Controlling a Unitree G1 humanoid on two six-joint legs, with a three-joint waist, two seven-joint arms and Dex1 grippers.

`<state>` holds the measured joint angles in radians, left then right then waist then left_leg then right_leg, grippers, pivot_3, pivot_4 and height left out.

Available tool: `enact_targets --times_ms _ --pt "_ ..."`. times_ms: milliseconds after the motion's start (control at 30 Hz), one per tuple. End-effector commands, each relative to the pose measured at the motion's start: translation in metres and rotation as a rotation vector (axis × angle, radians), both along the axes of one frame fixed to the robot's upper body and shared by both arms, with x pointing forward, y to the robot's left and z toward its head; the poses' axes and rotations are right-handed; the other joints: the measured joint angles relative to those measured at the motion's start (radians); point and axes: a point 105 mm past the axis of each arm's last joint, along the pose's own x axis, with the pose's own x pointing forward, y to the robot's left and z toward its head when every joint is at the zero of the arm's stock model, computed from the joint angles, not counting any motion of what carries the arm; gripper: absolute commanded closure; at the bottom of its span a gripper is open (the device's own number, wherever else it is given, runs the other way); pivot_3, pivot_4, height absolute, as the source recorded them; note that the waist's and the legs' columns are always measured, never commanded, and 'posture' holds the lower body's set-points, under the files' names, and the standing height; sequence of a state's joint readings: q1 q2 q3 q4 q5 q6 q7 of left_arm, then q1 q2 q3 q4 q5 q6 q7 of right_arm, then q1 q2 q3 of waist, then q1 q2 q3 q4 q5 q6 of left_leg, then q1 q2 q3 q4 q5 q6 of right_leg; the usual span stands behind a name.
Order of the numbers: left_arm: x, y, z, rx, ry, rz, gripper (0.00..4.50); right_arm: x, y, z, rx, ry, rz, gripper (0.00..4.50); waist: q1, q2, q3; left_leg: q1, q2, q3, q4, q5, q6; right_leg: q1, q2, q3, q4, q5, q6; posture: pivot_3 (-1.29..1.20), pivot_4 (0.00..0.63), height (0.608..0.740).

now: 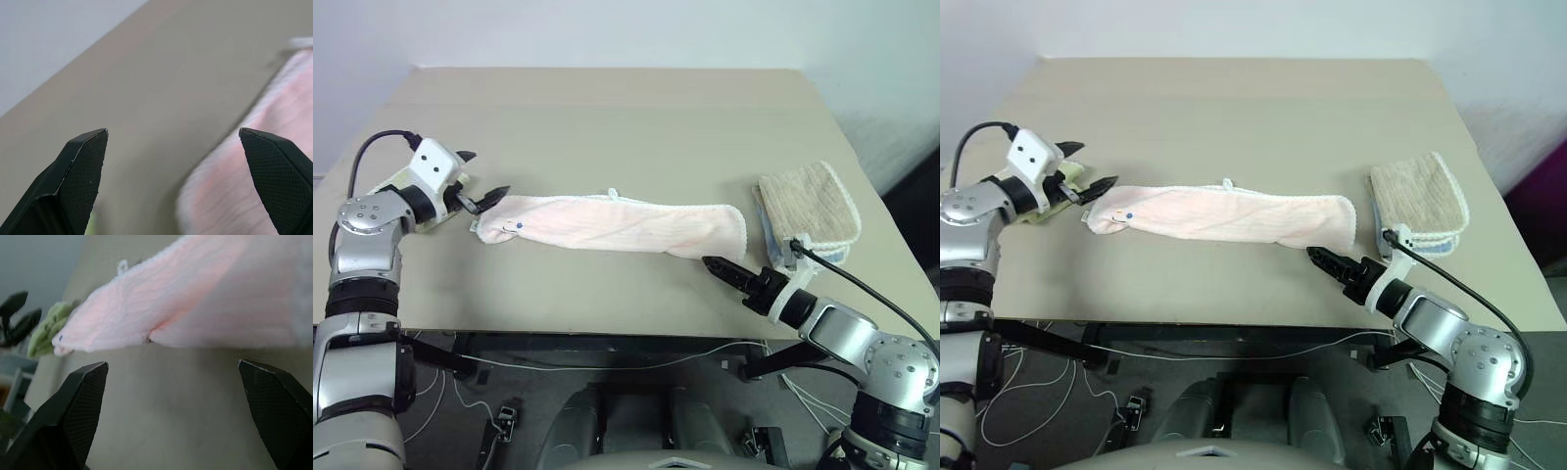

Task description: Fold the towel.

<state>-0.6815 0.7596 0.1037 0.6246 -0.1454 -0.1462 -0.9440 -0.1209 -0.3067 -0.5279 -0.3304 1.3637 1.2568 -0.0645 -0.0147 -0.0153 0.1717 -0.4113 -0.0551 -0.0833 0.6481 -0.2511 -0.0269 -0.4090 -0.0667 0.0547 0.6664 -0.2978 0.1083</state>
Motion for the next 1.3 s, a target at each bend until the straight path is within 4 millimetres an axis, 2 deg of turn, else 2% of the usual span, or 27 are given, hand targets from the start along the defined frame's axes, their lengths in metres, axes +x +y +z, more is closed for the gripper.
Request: enact_targets --times_ms 33,233,400,633,767,1033,1100,1200,1300 --pt "-0.010 -0.020 0.014 -0.009 -0.026 -0.110 0.00 -0.003 -0.005 -0.001 0.091 0.078 -0.089 0.04 -0.001 0.000 0.000 0.000 0.000 0.000 0.000 0.000 0.000 0.000 0.000 0.000 0.000 0.000 0.000 0.00 0.150 0.740" --pt "-0.017 -0.028 -0.002 0.020 0.047 -0.165 0.00 0.010 -0.010 -0.004 0.171 0.182 -0.204 0.04 -0.007 0.000 0.000 0.001 0.001 0.001 0.000 0.000 0.000 0.001 0.002 0.000 0.000 0.000 0.000 0.00 0.150 0.740" --pt "-0.017 -0.033 -0.003 0.009 0.054 -0.178 0.00 0.027 -0.012 -0.005 0.237 0.213 -0.287 0.04 -0.006 0.000 0.000 0.002 0.001 0.001 0.001 0.000 0.000 0.002 0.003 0.000 0.000 0.000 0.000 0.00 0.150 0.740" --pt "-0.019 -0.038 -0.003 0.010 0.048 -0.192 0.00 0.039 -0.016 -0.015 0.273 0.241 -0.366 0.04 -0.007 -0.001 -0.001 0.004 0.001 0.001 0.001 0.000 0.000 0.004 0.003 0.000 0.000 0.000 0.000 0.00 0.150 0.740" --pt "-0.022 -0.039 -0.003 0.010 0.046 -0.196 0.00 0.038 -0.026 -0.020 0.280 0.249 -0.424 0.97 -0.006 -0.001 -0.001 0.004 0.001 0.001 0.001 0.000 0.000 0.004 0.003 0.000 0.000 0.000 0.000 0.00 0.150 0.740" --pt "-0.020 -0.041 -0.005 0.004 0.051 -0.197 0.00 0.043 -0.043 -0.009 0.270 0.191 -0.478 3.91 -0.002 -0.001 -0.001 0.003 0.000 0.001 0.001 0.000 0.000 0.004 0.003 0.000 0.000 0.000 0.000 0.00 0.150 0.740" --pt "-0.019 -0.042 -0.006 0.003 0.051 -0.198 0.00 0.043 -0.049 -0.001 0.254 0.163 -0.492 4.47 0.000 -0.001 -0.001 0.003 0.000 0.001 0.001 0.000 0.000 0.004 0.003 0.000 -0.001 0.000 0.000 0.00 0.150 0.740" --pt "-0.019 -0.043 -0.007 0.001 0.050 -0.199 0.00 0.040 -0.056 0.014 0.219 0.110 -0.471 4.47 0.002 -0.001 -0.001 0.003 0.000 0.001 0.001 0.000 0.001 0.004 0.002 0.000 -0.001 0.000 0.000 0.00 0.150 0.740" --pt "-0.018 -0.044 -0.009 0.001 0.052 -0.200 0.00 0.038 -0.052 0.030 0.160 0.044 -0.409 4.47 -0.001 -0.001 -0.001 0.003 0.000 0.001 0.000 0.000 0.001 0.003 0.002 0.000 -0.001 0.000 0.000 0.00 0.150 0.740"
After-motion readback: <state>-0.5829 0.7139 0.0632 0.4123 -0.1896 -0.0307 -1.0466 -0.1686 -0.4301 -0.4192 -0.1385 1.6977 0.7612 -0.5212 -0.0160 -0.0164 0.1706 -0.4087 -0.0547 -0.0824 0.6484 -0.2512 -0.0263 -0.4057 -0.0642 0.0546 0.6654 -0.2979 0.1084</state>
